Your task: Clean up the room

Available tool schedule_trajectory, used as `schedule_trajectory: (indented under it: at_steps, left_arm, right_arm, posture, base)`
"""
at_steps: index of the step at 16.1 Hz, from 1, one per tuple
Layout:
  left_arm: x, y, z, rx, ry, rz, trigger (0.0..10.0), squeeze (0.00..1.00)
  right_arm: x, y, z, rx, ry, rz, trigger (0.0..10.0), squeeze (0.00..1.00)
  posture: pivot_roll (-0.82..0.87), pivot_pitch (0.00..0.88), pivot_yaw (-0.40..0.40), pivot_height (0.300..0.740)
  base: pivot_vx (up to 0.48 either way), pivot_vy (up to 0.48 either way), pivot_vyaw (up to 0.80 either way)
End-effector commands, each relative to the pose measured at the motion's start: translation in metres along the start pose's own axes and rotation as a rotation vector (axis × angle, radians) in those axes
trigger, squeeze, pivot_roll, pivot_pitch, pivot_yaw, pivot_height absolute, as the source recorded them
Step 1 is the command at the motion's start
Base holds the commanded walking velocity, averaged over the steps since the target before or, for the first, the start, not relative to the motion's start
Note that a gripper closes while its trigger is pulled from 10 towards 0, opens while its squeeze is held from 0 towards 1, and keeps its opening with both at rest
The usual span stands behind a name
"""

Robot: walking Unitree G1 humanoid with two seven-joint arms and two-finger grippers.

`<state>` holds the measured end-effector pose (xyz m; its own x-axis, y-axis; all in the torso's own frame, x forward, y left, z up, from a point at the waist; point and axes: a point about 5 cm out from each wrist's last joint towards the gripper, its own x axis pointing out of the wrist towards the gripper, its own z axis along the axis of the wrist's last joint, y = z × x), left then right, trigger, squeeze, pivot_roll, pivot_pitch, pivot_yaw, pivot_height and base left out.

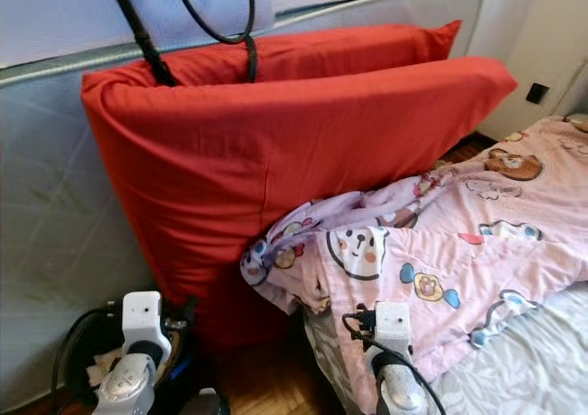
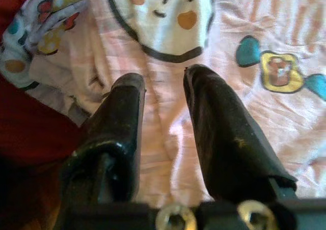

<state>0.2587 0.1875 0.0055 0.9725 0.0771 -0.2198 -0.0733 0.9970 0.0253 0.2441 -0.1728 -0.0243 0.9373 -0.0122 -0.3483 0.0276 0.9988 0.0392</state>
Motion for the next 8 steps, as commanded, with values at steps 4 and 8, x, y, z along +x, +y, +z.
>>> schedule_trajectory:
  at_steps: [4,8]
  left_arm:
    - [0.0021,0.0032,0.0032,0.005,-0.004,0.009,10.0,0.00]
    - [0.0019,0.0067,0.0022,0.008,0.001,0.020,10.0,0.00]
  right_arm:
    - [0.0015,0.0010,0.0003,-0.008,0.010,0.002,10.0,0.00]
    - [0.0015,0.0027,0.0014,0.003,-0.001,0.008,10.0,0.00]
  posture:
    - [-0.10,0.000,0.004,0.640]
    - [-0.09,0.000,0.003,0.640]
  base:
    - [0.000,0.000,0.00]
    - [0.000,0.000,0.00]
